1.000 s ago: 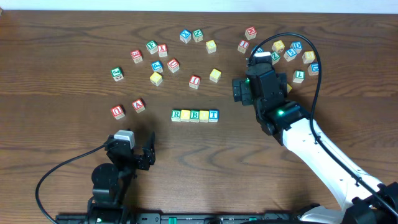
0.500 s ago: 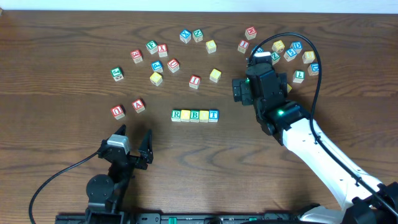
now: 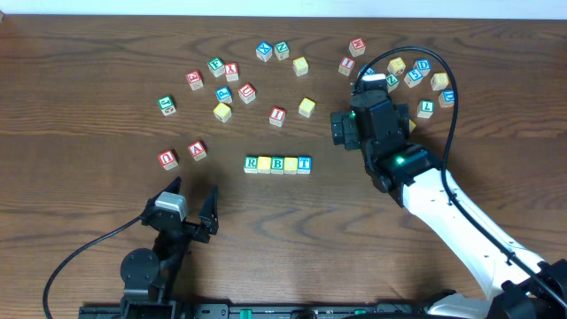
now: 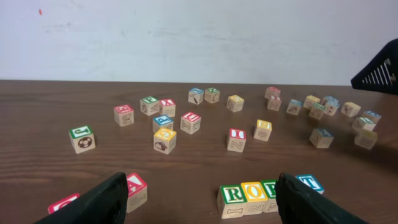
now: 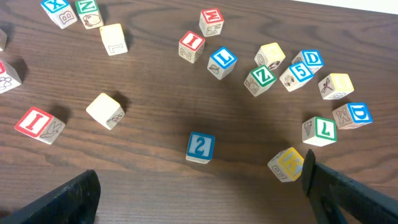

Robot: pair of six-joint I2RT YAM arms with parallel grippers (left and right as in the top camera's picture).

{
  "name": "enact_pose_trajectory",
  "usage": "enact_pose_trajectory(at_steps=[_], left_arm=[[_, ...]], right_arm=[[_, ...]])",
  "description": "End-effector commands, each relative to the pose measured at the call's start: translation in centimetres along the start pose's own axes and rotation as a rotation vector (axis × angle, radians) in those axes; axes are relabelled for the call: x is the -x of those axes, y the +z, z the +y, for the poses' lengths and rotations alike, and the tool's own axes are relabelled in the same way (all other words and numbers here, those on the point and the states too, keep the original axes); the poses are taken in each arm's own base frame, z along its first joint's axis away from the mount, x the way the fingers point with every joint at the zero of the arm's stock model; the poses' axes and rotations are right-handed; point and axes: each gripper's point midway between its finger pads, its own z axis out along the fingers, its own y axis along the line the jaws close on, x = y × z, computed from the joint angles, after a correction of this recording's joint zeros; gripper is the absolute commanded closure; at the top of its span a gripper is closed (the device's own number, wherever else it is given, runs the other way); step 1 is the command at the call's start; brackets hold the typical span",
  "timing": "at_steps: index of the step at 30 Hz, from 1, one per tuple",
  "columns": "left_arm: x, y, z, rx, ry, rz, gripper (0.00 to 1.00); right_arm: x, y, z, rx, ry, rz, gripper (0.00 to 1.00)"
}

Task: Spell out ROBOT

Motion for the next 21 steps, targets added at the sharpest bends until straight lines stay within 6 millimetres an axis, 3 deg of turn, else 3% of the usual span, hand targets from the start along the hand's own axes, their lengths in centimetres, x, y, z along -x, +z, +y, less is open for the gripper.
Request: enact_pose_trajectory(at_steps=[1,21], left_arm=[[-1.6,-0.02,-0.55,-0.04,0.006,0.053,0.26],[-1.48,0.01,-0.47,-0.035,0.008,0.048,0.25]], right_arm=[[1.15,-0.57,-0.61,-0.015,0.009,-0.031,0.01],[1.15,-0.57,-0.61,-0.015,0.009,-0.031,0.01]])
